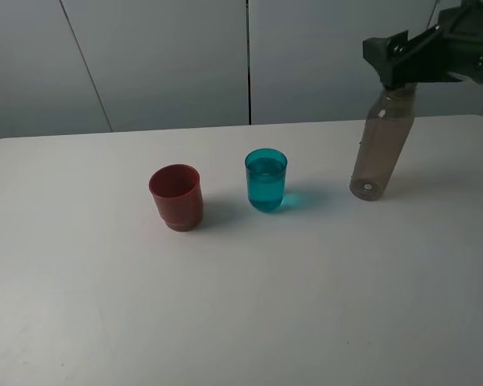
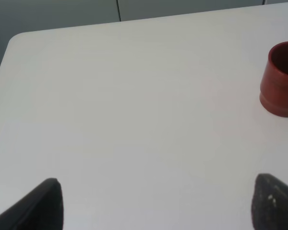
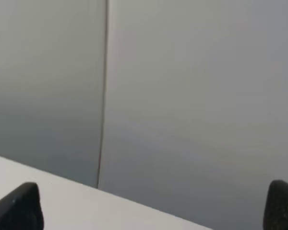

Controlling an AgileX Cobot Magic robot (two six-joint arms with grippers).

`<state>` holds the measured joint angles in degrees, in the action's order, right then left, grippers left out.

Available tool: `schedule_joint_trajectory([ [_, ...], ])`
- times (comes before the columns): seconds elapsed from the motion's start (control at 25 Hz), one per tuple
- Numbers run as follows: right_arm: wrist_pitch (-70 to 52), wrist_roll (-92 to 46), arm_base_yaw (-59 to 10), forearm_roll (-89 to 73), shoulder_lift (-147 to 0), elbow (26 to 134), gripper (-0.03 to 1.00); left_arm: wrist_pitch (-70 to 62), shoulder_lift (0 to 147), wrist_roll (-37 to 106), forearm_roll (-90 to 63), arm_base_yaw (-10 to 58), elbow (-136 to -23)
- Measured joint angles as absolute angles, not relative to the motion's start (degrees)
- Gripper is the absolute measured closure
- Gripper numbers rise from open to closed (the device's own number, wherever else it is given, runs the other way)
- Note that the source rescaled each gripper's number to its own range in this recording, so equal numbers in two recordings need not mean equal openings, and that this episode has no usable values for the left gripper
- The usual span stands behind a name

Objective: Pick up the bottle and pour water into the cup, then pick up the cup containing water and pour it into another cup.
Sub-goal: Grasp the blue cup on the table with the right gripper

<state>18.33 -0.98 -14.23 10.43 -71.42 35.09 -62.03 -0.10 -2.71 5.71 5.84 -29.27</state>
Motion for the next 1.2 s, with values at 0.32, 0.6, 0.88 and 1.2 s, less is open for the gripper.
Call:
schedule_joint_trajectory([
  [0.32, 13.51, -3.51, -29.09, 6.26, -68.55, 29.48, -0.03, -62.03, -0.10, -2.71, 5.71, 5.84, -29.27],
  [0.6, 31.91, -0.51, -30.79, 5.78, -71.46, 15.56, -0.03, -62.03, -0.10, -2.71, 5.71, 5.84, -29.27],
  [0.88, 46.69, 1.75, -30.79, 13.09, -82.86, 10.67, -0.03, -62.03, -0.10, -2.71, 5.71, 5.84, -29.27],
  [1.2, 65.58, -3.53, -30.79, 11.24, -100.90, 10.78, -0.03, -62.03, -0.10, -2.71, 5.71, 5.84, -29.27],
])
